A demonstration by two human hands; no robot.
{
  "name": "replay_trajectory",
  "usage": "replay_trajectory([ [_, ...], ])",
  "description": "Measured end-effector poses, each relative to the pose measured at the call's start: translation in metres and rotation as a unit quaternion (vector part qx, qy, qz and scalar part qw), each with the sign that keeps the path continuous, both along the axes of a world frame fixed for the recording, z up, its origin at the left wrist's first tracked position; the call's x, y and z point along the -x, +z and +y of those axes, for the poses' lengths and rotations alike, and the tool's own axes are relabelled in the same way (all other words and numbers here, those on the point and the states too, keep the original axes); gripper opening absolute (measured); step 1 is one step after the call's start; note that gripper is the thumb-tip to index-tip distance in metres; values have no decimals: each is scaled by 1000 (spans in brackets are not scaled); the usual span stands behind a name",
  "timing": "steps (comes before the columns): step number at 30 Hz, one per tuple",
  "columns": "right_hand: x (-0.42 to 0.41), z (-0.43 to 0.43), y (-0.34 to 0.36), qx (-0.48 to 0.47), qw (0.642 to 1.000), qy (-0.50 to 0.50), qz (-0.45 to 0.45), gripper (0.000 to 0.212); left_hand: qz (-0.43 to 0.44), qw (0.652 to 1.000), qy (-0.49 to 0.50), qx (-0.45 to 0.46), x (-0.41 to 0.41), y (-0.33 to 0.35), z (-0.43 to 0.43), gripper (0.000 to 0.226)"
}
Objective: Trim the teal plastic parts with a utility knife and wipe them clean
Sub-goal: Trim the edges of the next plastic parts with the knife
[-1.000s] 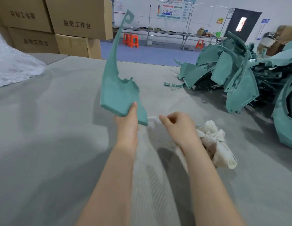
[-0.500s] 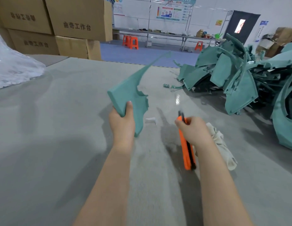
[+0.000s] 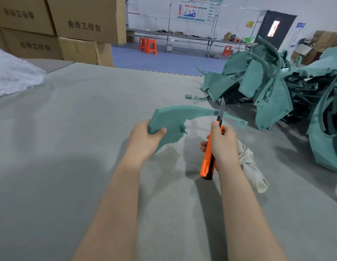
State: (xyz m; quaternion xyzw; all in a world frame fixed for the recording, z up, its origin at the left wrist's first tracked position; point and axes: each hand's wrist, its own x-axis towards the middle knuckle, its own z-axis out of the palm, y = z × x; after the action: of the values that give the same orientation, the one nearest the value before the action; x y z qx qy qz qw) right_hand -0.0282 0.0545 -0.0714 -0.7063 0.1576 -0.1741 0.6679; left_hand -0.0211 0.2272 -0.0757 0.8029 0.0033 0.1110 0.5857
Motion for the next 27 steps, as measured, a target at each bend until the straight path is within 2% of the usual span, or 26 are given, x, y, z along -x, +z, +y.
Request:
replay_trajectory([
  [6,-4,0,-2,-4,1000,6,13,18,-44,995,27,-85,2,9,1,17],
  [10,-4,1,-4,2,1000,15,5,36,-84,981,94,-147,3,10,3,12],
  [12,-5,1,-7,32,999,21,13,43,-62,977,146,-143,5,9,4,6],
  [16,-5,-1,-13,38,998,26,36,40,-18,971,224,-86,6,7,6,8],
  [19,-6,0,-18,39,997,36,52,30,-15,976,207,-68,6,6,5,6],
  [22,-7,3,-21,43,997,41,54,23,-20,979,189,-77,8,5,4,17],
  [27,-3,12,-19,81,992,85,43,30,-31,981,177,-70,7,3,4,23],
])
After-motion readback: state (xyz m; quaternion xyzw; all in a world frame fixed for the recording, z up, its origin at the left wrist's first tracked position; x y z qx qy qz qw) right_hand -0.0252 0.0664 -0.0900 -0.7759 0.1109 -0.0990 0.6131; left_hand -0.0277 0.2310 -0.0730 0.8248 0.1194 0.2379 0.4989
